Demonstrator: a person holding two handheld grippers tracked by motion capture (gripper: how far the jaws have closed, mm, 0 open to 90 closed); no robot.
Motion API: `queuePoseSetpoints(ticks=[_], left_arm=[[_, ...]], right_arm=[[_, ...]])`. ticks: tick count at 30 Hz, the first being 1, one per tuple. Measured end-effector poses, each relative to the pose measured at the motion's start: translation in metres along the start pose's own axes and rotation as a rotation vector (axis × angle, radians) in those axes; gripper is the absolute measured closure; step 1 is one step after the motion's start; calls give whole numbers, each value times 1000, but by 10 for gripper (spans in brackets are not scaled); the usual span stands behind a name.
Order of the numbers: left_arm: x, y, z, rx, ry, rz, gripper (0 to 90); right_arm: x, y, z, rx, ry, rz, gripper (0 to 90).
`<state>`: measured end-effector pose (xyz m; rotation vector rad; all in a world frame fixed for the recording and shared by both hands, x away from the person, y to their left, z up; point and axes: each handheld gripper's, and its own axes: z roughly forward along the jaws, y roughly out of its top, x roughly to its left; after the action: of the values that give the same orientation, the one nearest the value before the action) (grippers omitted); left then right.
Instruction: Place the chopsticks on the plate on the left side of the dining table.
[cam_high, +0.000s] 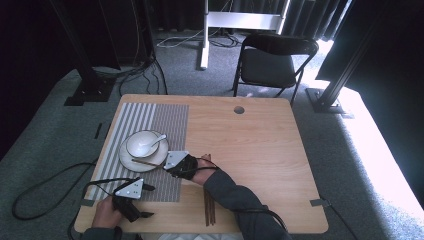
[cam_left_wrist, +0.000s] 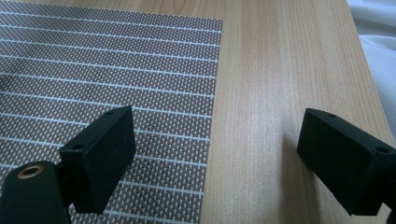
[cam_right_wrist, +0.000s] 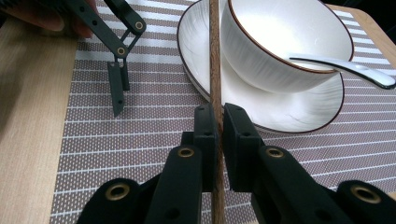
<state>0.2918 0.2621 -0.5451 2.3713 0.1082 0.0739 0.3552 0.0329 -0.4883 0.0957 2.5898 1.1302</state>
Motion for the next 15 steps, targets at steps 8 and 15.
queuePoseSetpoints(ticks=[8,15], left_arm=[[0,0,0,0,0,1,117],[0,0,0,0,0,1,117]], right_arm=[[-2,3,2,-1,0,-10,843],[-2,5,3,1,1,-16,843]])
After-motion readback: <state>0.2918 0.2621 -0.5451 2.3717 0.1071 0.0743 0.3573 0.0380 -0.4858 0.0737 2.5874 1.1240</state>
